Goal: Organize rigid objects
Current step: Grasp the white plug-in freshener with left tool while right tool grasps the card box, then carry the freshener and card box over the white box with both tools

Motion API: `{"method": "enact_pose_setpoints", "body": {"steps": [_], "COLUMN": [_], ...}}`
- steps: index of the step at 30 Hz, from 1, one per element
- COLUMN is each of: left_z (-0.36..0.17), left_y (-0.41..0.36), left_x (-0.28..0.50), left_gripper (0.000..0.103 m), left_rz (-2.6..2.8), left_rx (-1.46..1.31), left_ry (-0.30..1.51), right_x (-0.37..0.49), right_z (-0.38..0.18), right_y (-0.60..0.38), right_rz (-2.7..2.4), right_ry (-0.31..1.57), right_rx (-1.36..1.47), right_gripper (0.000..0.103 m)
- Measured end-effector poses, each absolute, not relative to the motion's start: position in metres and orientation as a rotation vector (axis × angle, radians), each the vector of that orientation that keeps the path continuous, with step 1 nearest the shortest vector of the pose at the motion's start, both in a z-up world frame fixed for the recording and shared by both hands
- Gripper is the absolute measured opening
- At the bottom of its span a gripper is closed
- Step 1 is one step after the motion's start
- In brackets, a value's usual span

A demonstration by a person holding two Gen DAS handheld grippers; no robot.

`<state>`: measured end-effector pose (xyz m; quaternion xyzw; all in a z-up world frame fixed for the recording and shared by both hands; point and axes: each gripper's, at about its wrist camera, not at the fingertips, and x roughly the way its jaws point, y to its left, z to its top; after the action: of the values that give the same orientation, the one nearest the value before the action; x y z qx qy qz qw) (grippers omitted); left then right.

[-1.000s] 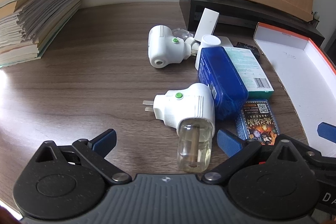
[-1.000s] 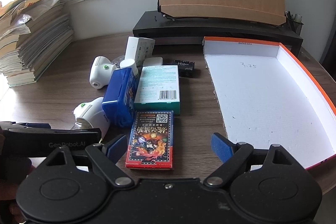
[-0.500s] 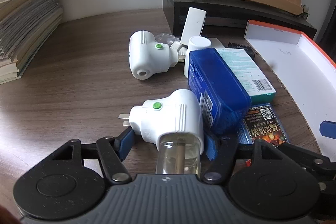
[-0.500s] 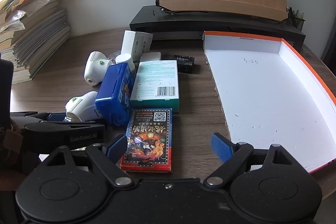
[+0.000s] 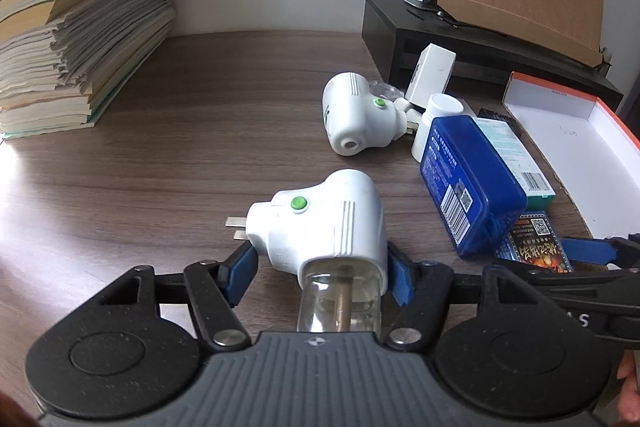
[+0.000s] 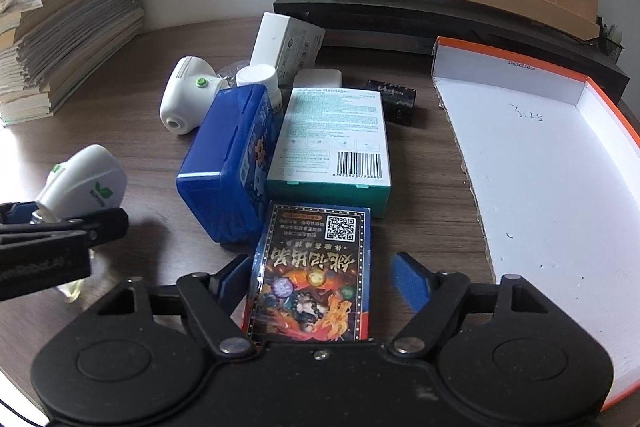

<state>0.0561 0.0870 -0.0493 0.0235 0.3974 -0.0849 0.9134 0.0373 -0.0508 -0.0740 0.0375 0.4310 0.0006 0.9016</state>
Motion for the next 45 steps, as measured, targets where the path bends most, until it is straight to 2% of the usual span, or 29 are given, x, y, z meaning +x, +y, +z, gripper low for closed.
{"method": "enact_pose_setpoints", "body": {"steps": [1,2,3,21,40,42,45], "left_z": [-0.048,-0.047,-0.046,-0.006,0.024,0.024,0.021], "left_y": [0.088,0.089,0.09,0.063,-0.057,-0.072,-0.094], "left_x": [0.054,0.053,0.051,0.024,0.027,0.03,0.035], "left_gripper": [0.068,0.068,0.068,0.068,0.068,0.059,0.059], "left_rz": [-0.173,-0.17,-0.168,-0.217,-0.357,-0.373,-0.38], "left_rx": [0.046,0.046,0.046,0.015,0.018,0.022,0.034], "left_ry": [0.815,0.812,0.81,0.723,0.658,0.664,0.664], "right_x": [0.038,0.039,0.038,-0.008,-0.027,-0.027,-0.023], "right_z": [-0.073,-0.072,-0.07,-0.015,0.022,0.021,0.02], "right_y": [-0.051,-0.051,-0.048,-0.097,-0.225,-0.239,-0.257], "right_rz": [0.011,0.02,0.005,-0.063,-0.199,-0.206,-0.203], "right_ry": [0.886,0.882,0.882,0.76,0.659,0.658,0.661], "right_rx": [0.083,0.084,0.064,0.134,0.174,0.178,0.187], "right_gripper": [0.084,0.073,0.071,0.071,0.071,0.071,0.071]}}
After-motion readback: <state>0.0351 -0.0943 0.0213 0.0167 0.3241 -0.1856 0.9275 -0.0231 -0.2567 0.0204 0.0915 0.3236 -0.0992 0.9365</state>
